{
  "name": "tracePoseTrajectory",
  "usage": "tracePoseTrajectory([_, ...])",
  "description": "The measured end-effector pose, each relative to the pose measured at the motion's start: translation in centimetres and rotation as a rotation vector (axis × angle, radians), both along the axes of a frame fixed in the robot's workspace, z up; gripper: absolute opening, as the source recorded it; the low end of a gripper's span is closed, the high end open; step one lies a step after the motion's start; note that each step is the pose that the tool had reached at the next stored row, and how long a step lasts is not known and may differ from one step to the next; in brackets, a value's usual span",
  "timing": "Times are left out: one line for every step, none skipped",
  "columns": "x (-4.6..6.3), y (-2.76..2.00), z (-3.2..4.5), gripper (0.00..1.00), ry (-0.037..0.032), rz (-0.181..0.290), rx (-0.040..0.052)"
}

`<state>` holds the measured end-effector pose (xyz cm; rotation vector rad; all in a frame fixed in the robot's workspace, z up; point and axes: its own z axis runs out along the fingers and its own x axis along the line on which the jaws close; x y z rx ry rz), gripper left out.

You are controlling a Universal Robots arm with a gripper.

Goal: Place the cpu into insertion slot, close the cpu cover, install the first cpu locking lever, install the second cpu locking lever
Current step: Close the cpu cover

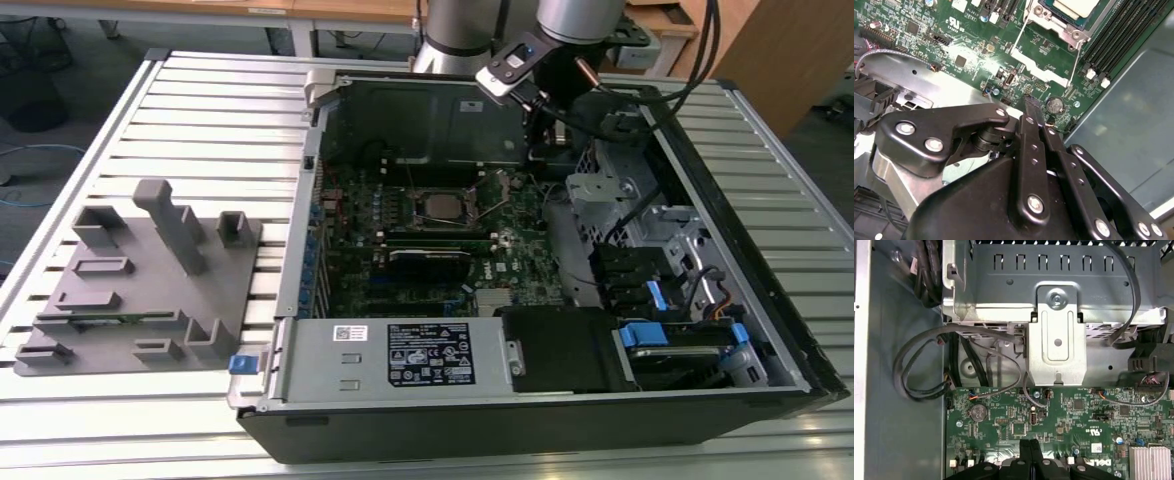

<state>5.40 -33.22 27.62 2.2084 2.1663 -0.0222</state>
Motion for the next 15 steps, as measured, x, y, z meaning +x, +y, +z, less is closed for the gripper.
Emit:
tracePoseTrajectory([0.00,0.00,-0.12,0.11,0.0000,0.000,0.0000])
tracePoseTrajectory([0.00,0.00,-0.24,0.11,0.0000,0.000,0.0000])
tracePoseTrajectory([0.00,0.00,-0.37,0.11,0.0000,0.000,0.0001])
tracePoseTrajectory([0.00,0.00,-0.50,0.11,0.0000,0.000,0.0001])
tracePoseTrajectory([0.00,0.00,-0.59,0.11,0.0000,0.000,0.0000])
tracePoseTrajectory([0.00,0.00,-0.68,0.11,0.0000,0.000,0.0000])
tracePoseTrajectory([0.00,0.00,-0.77,0.11,0.0000,0.000,0.0000])
tracePoseTrajectory([0.00,0.00,-0.85,0.11,0.0000,0.000,0.0000])
tracePoseTrajectory([0.00,0.00,-0.92,0.11,0.0000,0.000,0.0000])
tracePoseTrajectory([0.00,0.00,-0.96,0.11,0.0000,0.000,0.0000])
tracePoseTrajectory([0.00,0.00,-0.95,0.11,0.0000,0.000,-0.0002])
tracePoseTrajectory([0.00,0.00,-0.96,0.11,0.0000,0.000,-0.0002])
tracePoseTrajectory([0.00,0.00,-0.96,0.11,0.0000,0.000,-0.0002])
tracePoseTrajectory([0.00,0.00,-0.96,0.11,0.0000,0.000,-0.0001])
tracePoseTrajectory([0.00,0.00,-0.97,0.11,0.0000,0.000,0.0000])
